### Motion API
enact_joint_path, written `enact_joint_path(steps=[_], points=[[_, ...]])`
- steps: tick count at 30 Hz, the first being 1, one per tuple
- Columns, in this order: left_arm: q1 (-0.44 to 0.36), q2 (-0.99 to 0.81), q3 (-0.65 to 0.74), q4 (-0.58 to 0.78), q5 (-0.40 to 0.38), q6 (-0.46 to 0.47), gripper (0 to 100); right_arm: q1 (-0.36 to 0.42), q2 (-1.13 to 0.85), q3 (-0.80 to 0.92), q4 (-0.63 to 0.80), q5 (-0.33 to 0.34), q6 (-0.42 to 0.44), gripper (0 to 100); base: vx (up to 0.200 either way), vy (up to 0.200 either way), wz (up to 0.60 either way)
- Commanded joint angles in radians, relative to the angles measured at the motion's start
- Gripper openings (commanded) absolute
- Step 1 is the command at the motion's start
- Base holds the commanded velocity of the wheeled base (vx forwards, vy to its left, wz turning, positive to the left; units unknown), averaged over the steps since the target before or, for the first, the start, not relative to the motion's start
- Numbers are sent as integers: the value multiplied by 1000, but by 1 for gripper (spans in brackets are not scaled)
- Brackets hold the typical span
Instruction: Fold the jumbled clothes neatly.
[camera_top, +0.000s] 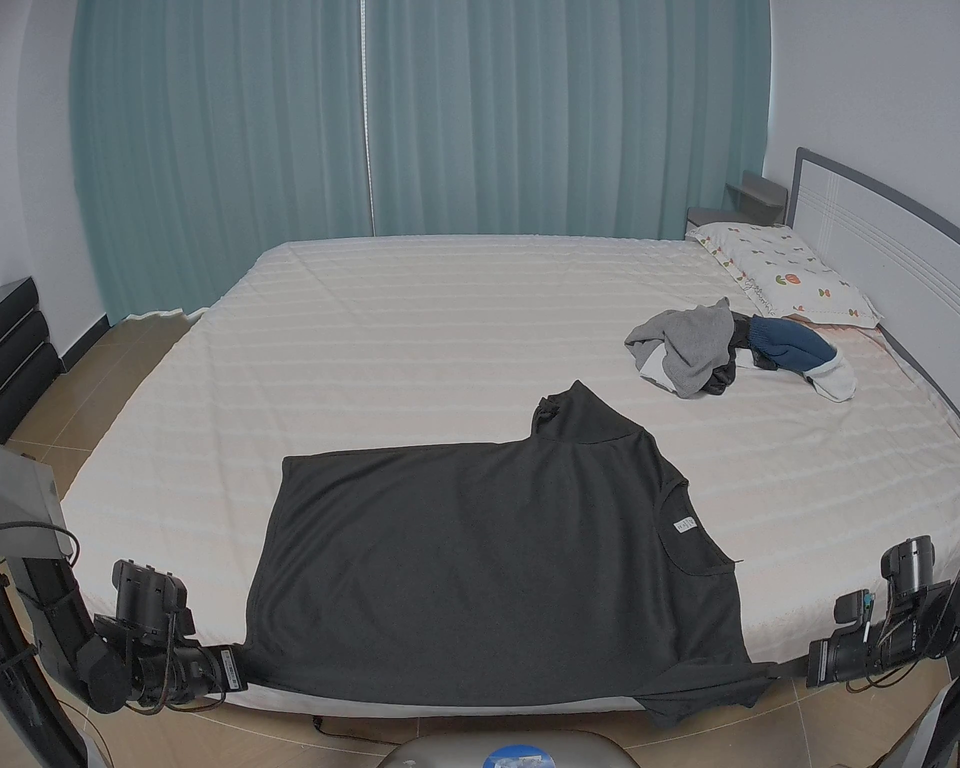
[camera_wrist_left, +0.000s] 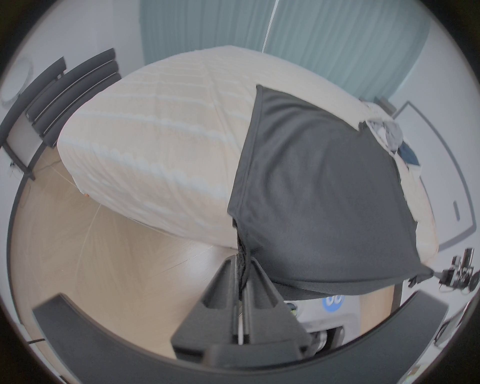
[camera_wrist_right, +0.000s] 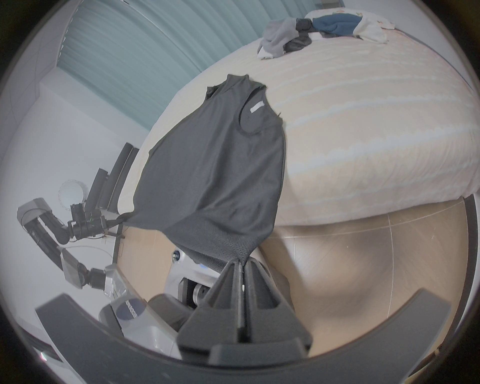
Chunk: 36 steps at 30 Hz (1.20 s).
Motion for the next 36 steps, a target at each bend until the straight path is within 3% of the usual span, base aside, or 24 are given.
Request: enact_joint_path(steps=[1,3,5,9,27,36], points=[[5,-47,-70,-12,1,-68,0,12,-33,-84,-6,-6,72,0,0,0,0],[5,-47,-73,-12,1,-71,0,13,-35,-89,-4,-6,76,0,0,0,0],[7,-61,-112,-10,1,-105,0,27,-58,-160,6,-13,142,0,0,0,0],[10,-81,-126,-4,3,-116,0,58,-60,-219,25,-59,194,0,0,0,0],[24,-160,-126,22,1,-114,0,85,-63,-285,33,-59,205,0,0,0,0],[25,-96,-218,82,-14,-120,0,85,25,-362,37,-59,211,0,0,0,0]])
